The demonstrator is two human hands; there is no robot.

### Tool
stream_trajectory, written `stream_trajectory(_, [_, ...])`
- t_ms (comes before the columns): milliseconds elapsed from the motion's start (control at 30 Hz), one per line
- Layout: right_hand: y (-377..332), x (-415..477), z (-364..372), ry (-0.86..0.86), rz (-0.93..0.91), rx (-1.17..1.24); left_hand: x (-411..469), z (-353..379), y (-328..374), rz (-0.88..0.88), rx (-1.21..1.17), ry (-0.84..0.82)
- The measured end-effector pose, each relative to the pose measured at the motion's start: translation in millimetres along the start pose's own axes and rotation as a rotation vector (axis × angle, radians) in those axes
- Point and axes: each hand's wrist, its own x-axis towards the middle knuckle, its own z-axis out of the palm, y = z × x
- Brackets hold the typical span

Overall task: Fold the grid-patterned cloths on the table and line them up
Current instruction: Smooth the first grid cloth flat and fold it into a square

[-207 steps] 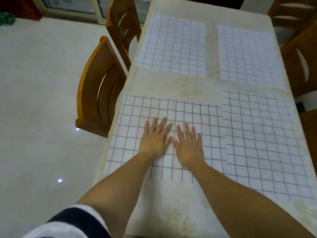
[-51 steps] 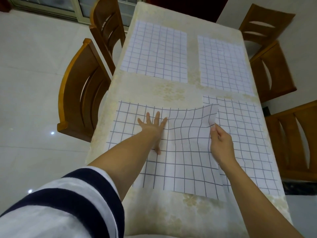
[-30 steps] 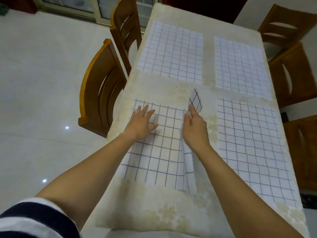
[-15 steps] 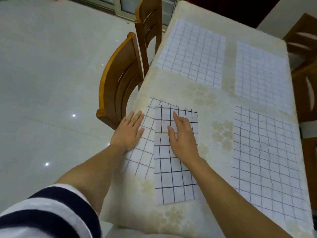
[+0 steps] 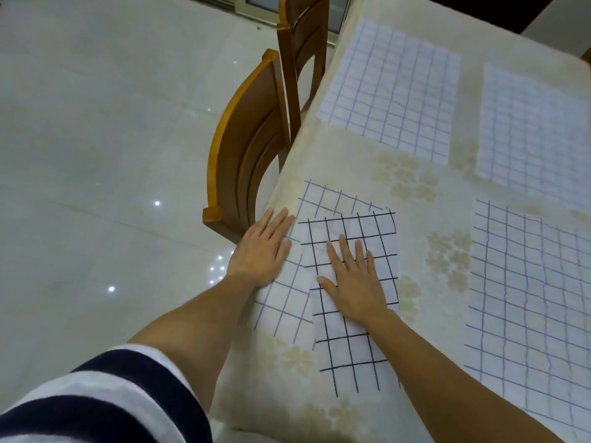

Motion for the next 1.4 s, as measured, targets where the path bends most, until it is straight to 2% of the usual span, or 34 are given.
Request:
stream_trajectory(433, [-45.6, 69.5, -27.9, 0.07, 0.241, 0.171, 0.9, -1.1, -3.3, 0.001, -0.073, -0.002])
stream_trajectory(533, [-46.9, 75.0, -33.4, 0.087, 0.223, 0.22, 0.4, -3.1, -1.7, 0.001, -0.108, 0.005])
stream_trajectory(667, [-29.9, 60.6, -40.1, 0.202, 0.057, 0.444, 1.3, -1.7, -3.4, -0.001, -0.115, 0.02])
stream_trajectory(767, [-8.6, 43.6, -30.3, 0.114, -0.088, 0.191, 0.4, -1.2, -3.0, -0.006, -0.135, 0.019])
stream_trajectory(833, [-3.0, 39.9, -20.1, 0.046, -0.095, 0.073, 0.4, -1.1, -2.4, -0.014, -0.134, 0.017])
stream_trajectory(1100, [-12.4, 42.2, -19.7, 0.063, -0.053, 0.118, -2.4, -2.2, -1.2, -0.095, -0.274, 0.026])
stream_trajectory(1167, [-5.8, 35.5, -22.9, 0.16, -0.018, 0.201, -1.5, -2.8, -1.9, -0.097, -0.284, 0.02])
stream_trajectory(1267, [17.2, 20.1, -22.0, 0.283, 0.128, 0.256, -0.8, -2.7, -4.0, -0.002, -0.228, 0.029])
stream_trajectory(1400, [58.9, 3.4, -8.2, 0.162, 0.26, 0.219, 1.2, 1.7, -7.5, 0.021, -0.184, 0.03])
